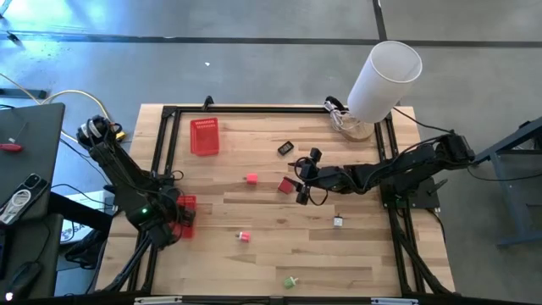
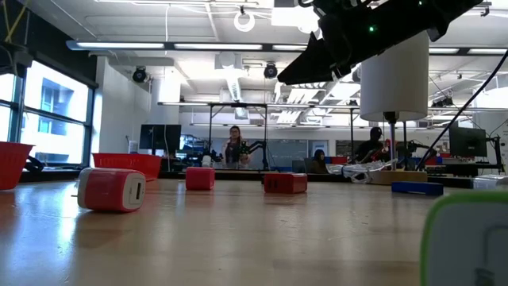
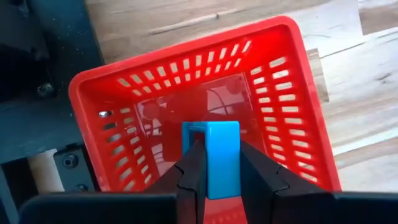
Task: Pick & Place Office items
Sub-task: Put the light blue digital clock into the bottom red bin
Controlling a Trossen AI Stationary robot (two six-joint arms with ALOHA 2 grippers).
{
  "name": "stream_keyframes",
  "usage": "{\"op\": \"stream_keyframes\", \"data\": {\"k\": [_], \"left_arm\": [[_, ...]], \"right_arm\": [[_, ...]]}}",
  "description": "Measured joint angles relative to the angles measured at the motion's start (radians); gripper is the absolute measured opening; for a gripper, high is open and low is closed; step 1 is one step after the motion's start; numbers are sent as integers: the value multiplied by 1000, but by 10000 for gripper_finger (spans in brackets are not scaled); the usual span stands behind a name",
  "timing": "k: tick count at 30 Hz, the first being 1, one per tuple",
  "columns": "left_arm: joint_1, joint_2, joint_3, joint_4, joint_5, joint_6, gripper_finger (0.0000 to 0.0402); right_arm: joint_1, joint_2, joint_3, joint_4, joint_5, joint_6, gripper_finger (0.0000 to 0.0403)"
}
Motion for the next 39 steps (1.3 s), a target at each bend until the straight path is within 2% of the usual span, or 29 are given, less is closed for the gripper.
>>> {"op": "stream_keyframes", "data": {"k": [6,19,39], "left_arm": [[56,7,0,-34,76,64,62],[161,72,5,-38,138,208,62],[178,84,2,-26,147,230,62]], "right_arm": [[0,0,0,0,0,0,215],[0,0,0,0,0,0,215],[0,0,0,0,0,1,215]]}}
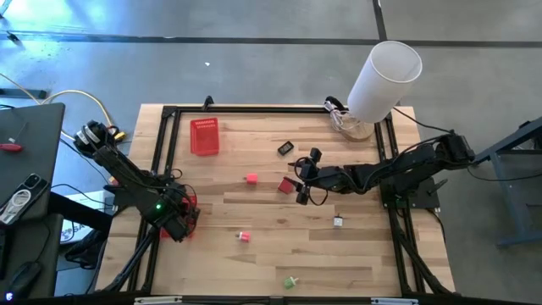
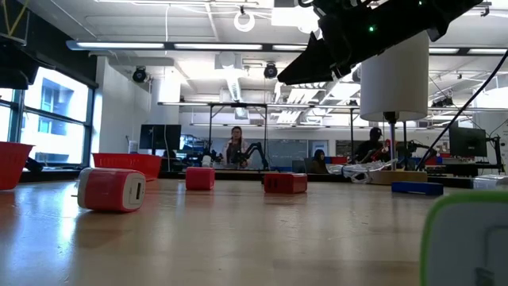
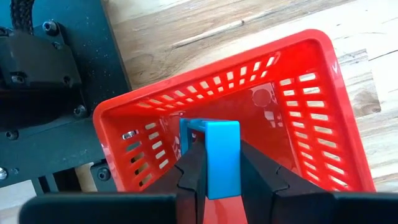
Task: Pick & Place Office items
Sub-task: Put the light blue digital clock into the bottom red bin
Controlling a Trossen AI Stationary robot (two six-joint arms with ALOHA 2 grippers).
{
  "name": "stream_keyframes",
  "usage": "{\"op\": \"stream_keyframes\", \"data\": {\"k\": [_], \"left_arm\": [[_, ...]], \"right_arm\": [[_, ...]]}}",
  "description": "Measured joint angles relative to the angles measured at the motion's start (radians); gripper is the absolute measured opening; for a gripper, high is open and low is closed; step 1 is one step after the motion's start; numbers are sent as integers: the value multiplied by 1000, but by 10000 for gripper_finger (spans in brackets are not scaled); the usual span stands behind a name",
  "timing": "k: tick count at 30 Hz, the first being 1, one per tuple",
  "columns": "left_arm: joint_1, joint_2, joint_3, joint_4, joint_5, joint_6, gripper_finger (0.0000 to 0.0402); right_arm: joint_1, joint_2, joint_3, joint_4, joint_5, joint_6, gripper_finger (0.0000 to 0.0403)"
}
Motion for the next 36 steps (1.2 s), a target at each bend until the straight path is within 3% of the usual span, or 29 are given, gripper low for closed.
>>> {"op": "stream_keyframes", "data": {"k": [36], "left_arm": [[-5,2,-4,19,31,26,81]], "right_arm": [[0,0,0,0,-26,0,215]]}}
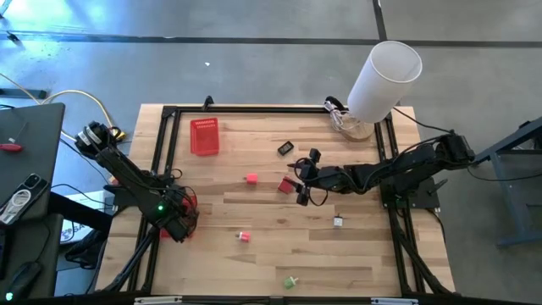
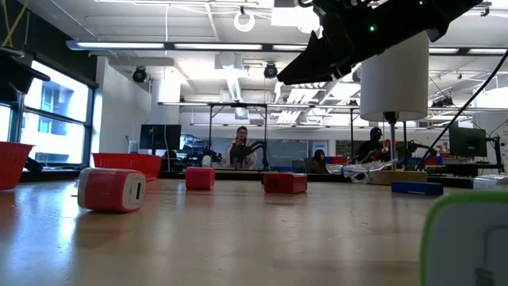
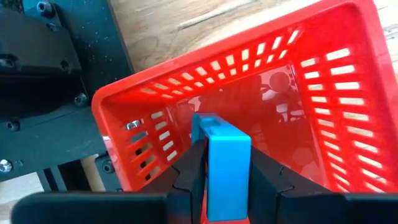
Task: Pick & Place Office items
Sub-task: Put the light blue digital clock into the bottom red bin
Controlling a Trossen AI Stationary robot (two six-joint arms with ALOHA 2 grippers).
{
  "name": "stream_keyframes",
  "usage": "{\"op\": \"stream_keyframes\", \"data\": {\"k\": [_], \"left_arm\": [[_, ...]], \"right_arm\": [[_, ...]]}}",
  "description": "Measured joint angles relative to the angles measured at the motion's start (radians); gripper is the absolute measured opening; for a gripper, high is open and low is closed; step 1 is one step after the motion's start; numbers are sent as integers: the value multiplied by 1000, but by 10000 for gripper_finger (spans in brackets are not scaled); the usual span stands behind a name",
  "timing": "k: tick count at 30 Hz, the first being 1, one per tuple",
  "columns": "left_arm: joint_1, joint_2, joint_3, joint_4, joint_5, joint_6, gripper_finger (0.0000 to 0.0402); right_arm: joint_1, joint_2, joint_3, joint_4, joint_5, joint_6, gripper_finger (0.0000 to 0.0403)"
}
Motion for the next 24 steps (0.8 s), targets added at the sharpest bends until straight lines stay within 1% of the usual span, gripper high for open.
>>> {"op": "stream_keyframes", "data": {"k": [19,24], "left_arm": [[0,-1,2,22,-7,-4,81],[0,-1,2,22,11,-6,82]], "right_arm": [[0,0,0,0,0,0,215],[0,0,0,0,-3,0,215]]}}
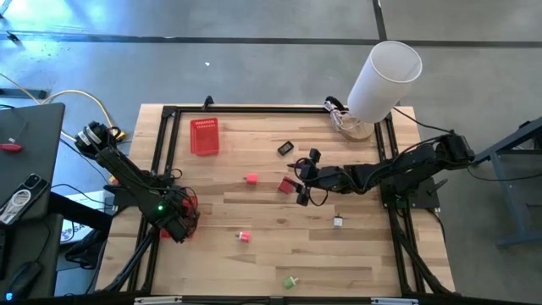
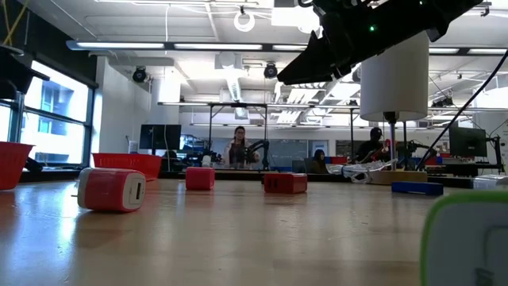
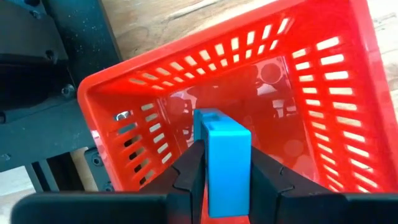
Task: Pick & Place Office items
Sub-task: Put the light blue digital clock into the bottom red bin
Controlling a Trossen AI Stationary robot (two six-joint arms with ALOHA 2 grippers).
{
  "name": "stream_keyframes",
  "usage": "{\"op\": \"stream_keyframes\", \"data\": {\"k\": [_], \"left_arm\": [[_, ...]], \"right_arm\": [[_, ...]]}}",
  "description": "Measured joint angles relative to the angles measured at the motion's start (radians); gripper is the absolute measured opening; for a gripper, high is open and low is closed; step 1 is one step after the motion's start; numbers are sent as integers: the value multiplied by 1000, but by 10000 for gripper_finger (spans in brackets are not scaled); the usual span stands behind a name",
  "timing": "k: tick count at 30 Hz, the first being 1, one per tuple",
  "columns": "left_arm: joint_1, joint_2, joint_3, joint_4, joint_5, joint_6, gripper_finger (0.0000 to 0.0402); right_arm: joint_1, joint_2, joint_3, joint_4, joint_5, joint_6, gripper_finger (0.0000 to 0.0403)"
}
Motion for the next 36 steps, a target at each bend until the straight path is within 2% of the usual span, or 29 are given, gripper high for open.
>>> {"op": "stream_keyframes", "data": {"k": [3,9,13,30,36], "left_arm": [[0,0,0,0,1,-6,99],[0,0,0,0,2,-20,169],[0,0,0,0,3,-21,197],[11,-15,0,15,-12,-28,203],[47,-17,2,48,-44,26,203]], "right_arm": [[0,0,0,0,-17,0,215],[0,0,0,0,-20,0,215],[0,0,0,0,-20,0,215],[0,0,0,0,-20,3,215],[0,0,0,0,-20,3,215]]}}
